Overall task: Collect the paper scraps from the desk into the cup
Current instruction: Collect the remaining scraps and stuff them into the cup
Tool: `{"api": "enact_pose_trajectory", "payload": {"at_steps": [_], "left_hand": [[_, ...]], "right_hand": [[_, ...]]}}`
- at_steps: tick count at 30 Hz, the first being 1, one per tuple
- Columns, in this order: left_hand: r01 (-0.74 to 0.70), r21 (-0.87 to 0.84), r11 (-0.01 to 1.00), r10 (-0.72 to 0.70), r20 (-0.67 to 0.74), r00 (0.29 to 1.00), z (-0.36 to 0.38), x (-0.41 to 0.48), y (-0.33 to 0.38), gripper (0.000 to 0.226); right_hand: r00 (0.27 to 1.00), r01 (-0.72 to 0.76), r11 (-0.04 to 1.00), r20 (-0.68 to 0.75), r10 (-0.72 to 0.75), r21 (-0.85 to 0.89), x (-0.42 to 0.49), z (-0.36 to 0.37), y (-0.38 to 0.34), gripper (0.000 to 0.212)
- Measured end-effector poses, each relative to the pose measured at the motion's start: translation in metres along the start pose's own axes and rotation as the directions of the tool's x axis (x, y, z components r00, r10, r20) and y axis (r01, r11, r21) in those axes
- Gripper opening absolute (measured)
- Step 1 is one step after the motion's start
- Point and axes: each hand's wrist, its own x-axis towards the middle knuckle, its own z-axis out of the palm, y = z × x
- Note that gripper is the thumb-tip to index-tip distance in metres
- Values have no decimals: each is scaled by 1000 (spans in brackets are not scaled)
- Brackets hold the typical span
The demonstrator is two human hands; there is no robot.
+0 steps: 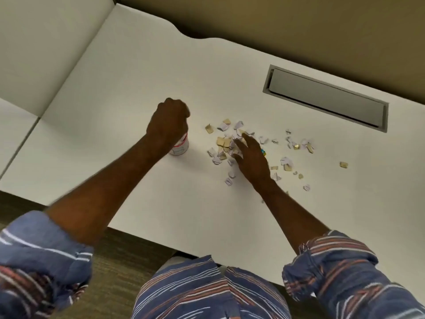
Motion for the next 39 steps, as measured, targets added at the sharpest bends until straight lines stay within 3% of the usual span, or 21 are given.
{"api": "enact_pose_trajectory", "payload": {"at_steps": [3, 6, 10, 13, 16, 19, 23, 29, 33, 35, 39], "left_hand": [[-83, -175, 981, 84, -5, 996, 8, -12, 35, 28], [-119, -270, 955, 154, 112, 982, 40, -26, 65, 35], [-113, -181, 977, 162, 286, 944, 101, -34, 76, 63], [-97, -81, 992, 118, 320, 940, 140, -35, 72, 78], [-85, -56, 995, 96, 260, 961, 165, -38, 69, 76], [-94, -105, 990, 110, 165, 980, 178, -43, 67, 60], [-116, -202, 972, 137, 90, 987, 187, -53, 67, 44], [-184, -189, 965, 192, 26, 981, 191, -59, 69, 36], [-11, -320, 947, 7, -13, 1000, 181, -49, 71, 27], [98, -467, 879, -125, -26, 992, 171, -46, 75, 24], [87, -611, 786, -163, -69, 984, 147, -44, 83, 22]], "right_hand": [[996, 38, 995, 87, -30, -92, 21, -3, 0, 64], [981, 91, 980, 186, -58, -177, 40, -4, 1, 68], [945, 219, 956, 286, -158, -194, 40, 2, 5, 59], [955, 228, 959, 232, -186, -170, 26, 9, 10, 48], [970, 174, 980, 191, -153, -100, 13, 11, 11, 49], [977, 157, 987, 153, -149, -43, -2, 9, 16, 49], [979, 163, 984, 134, -151, -78, -9, 6, 25, 44], [984, 174, 983, 57, -171, -52, -8, 0, 31, 33], [994, 87, 984, -81, -75, 153, -8, -12, 30, 24], [994, 31, 973, -105, -7, 230, -4, -21, 28, 23], [986, -40, 927, -133, 96, 373, 4, -39, 27, 19]]}}
